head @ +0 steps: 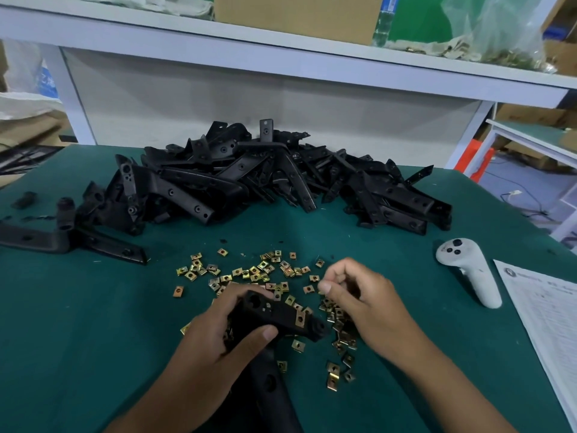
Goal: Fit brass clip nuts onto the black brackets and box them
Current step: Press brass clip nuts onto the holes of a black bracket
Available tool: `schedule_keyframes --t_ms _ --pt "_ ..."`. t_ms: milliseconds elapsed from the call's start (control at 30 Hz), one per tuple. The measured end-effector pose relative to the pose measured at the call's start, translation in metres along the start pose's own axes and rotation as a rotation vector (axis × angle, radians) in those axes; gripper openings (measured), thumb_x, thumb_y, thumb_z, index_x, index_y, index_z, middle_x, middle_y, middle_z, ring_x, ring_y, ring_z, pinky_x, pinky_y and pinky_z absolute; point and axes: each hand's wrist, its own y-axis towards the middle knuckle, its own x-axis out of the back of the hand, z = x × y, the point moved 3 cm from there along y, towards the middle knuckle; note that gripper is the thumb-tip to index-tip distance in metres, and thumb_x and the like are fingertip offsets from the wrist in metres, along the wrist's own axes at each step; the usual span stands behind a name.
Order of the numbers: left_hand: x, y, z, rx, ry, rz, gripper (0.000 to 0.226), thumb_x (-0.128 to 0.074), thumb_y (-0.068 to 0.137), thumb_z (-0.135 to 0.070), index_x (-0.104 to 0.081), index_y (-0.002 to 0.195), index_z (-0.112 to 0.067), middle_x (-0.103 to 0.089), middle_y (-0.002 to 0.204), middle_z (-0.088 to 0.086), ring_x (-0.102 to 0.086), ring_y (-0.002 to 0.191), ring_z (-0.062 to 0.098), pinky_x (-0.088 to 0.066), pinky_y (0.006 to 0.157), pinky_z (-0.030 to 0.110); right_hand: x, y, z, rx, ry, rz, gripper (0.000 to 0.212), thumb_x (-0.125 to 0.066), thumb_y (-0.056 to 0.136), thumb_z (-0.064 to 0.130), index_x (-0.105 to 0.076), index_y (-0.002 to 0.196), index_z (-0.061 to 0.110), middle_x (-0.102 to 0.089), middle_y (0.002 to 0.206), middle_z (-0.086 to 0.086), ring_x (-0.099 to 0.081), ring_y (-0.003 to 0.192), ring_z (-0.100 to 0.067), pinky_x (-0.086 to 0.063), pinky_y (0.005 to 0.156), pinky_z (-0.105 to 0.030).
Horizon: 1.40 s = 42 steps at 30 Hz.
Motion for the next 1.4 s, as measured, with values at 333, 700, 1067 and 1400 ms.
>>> schedule_keyframes --t_ms 333,700,1067,1400 --pt "-0.003 -0.003 -0.005 -0.047 0.072 0.069 0.046 -0.054 0.087 -0.071 -0.057 0.131 -0.056 -0.065 0.123 -0.028 -0.059 0.118 -0.004 -0.046 0.097 0.029 -0.013 -0.010 0.024 -0.123 0.558 0.281 0.017 -0.067 0.091 0.029 -0.076 0.105 0.030 -0.073 0.085 0.009 -0.065 0.080 -0.002 -0.052 0.073 -0.019" --pt "-0.003 -0.003 -0.006 0.028 -0.134 0.047 0.029 -0.076 0.075 -0.050 -0.064 0.100 -0.043 -0.074 0.098 -0.008 -0.068 0.098 0.004 -0.054 0.082 0.016 -0.018 -0.015 0.032 -0.103 0.549 0.264 0.009 -0.072 0.089 0.026 -0.077 0.096 0.024 -0.075 0.084 0.008 -0.069 0.078 -0.002 -0.050 0.069 -0.013" --pt "-0.002 -0.002 -0.011 0.007 -0.172 0.012 0.026 -0.077 0.076 -0.044 -0.066 0.100 -0.043 -0.073 0.092 -0.010 -0.068 0.093 0.002 -0.053 0.074 0.012 -0.014 -0.014 0.031 -0.107 0.588 0.239 0.013 -0.072 0.085 0.026 -0.079 0.096 0.022 -0.074 0.081 0.011 -0.067 0.077 0.000 -0.050 0.070 -0.012" --pt "-0.003 -0.002 -0.012 0.022 -0.156 0.020 0.031 -0.077 0.073 -0.049 -0.065 0.101 -0.044 -0.074 0.092 -0.007 -0.068 0.094 0.005 -0.051 0.076 0.011 -0.018 -0.016 0.031 -0.116 0.584 0.279 0.015 -0.072 0.088 0.023 -0.078 0.098 0.015 -0.077 0.085 0.005 -0.071 0.078 -0.004 -0.052 0.067 -0.013"
